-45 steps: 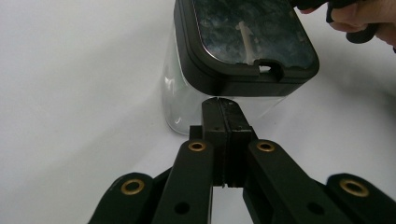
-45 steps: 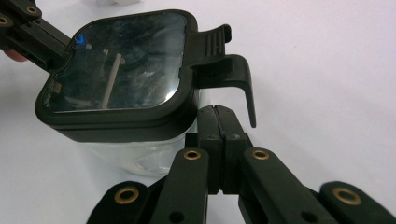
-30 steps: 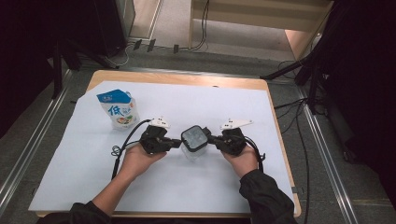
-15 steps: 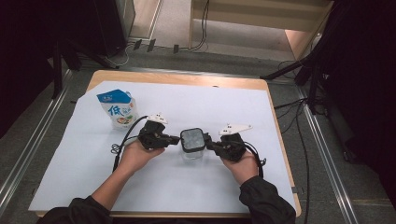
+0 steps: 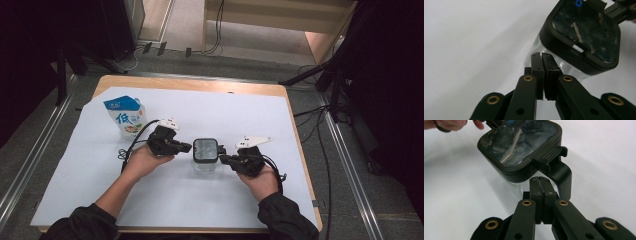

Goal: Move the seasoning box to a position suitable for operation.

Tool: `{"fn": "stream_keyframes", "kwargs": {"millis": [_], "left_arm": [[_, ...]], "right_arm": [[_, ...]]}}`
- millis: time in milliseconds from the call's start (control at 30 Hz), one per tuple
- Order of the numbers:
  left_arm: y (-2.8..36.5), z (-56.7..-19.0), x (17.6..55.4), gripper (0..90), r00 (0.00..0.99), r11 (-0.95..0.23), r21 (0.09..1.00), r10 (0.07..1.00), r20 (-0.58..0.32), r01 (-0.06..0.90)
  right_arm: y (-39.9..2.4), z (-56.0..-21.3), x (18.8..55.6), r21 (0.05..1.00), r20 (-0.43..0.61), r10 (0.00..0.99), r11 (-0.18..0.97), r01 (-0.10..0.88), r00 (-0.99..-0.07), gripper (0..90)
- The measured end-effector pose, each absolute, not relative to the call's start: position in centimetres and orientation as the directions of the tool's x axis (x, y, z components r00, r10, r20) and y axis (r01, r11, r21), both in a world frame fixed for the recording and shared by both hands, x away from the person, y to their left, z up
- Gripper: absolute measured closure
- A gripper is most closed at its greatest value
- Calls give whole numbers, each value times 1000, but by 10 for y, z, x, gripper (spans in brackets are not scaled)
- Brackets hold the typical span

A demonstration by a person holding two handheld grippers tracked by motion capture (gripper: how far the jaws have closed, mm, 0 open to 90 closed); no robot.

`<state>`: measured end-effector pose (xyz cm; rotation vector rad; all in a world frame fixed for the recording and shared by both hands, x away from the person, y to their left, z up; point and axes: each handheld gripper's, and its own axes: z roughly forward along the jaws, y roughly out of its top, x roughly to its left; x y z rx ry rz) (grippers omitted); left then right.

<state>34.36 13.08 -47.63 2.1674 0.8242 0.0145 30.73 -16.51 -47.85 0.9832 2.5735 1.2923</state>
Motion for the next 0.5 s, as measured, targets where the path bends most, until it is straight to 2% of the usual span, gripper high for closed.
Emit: {"fn": "stream_keyframes", "kwargs": {"millis": [100, 267, 500], "left_arm": [[136, -474, 343, 778, 793, -450, 702, 544, -274, 551], [139, -469, 337, 634, 829, -473, 723, 500, -250, 504], [148, -467, 333, 512, 845, -451, 754, 470, -255, 478]], "right_arm": [[-173, -474, 306, 752, 189, 588, 428, 501, -786, 900], [-186, -472, 311, 761, 190, 609, 404, 507, -770, 900], [-190, -475, 323, 755, 205, 613, 397, 522, -763, 900]]}}
